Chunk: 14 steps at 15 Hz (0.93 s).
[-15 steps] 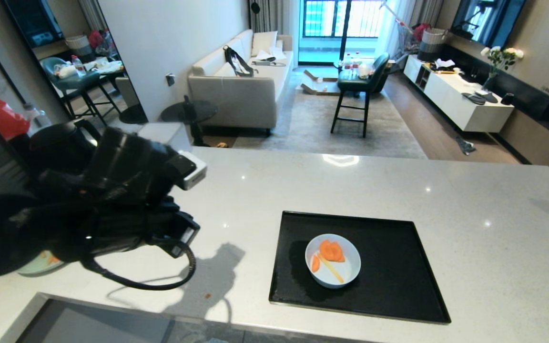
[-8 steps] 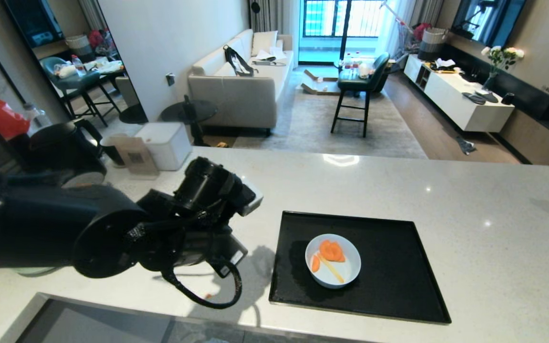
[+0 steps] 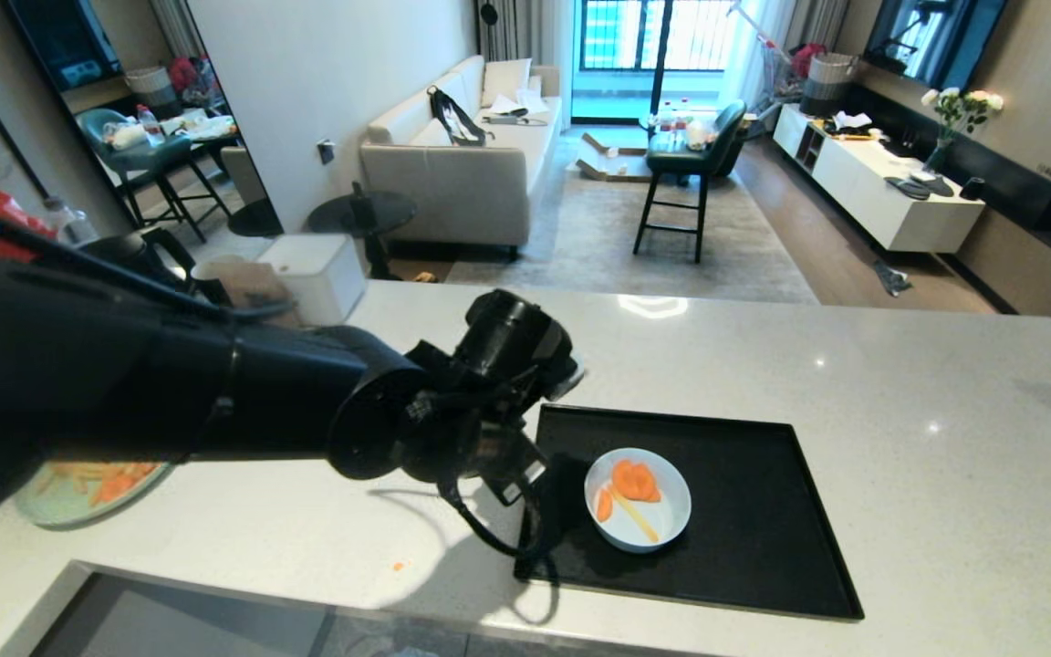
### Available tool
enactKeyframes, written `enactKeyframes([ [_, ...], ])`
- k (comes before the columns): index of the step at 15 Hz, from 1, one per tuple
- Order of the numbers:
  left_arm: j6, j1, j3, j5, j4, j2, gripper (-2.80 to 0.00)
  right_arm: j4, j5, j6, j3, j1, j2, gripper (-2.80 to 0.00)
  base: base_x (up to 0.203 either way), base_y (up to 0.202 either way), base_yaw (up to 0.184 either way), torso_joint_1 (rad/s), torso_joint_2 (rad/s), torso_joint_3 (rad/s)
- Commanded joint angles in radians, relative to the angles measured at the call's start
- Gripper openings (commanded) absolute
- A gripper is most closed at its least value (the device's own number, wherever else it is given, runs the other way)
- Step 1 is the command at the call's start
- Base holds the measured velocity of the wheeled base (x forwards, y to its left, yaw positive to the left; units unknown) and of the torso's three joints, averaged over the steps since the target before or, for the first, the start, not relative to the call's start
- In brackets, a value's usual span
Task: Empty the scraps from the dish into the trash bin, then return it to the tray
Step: Pick up the bowl with leftover food
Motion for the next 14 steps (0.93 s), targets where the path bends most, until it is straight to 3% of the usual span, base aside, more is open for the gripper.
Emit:
enactKeyframes([
  [1,0.001,-0.020,-0.139,0.002,0.135,0.061,0.00,-0.001,0.000,0.000,0.000,0.000,0.000,-2.80,0.000,0.000,0.000,0.000,0.00,0.000],
  [10,-0.010,-0.085,-0.529,-0.005,0.286,0.313,0.00,0.000,0.000,0.000,0.000,0.000,0.000,-2.80,0.000,0.000,0.000,0.000,0.00,0.000],
  [14,-0.037,-0.084,-0.578,-0.008,0.312,0.387,0.00,0.000,0.000,0.000,0.000,0.000,0.000,-2.80,0.000,0.000,0.000,0.000,0.00,0.000],
])
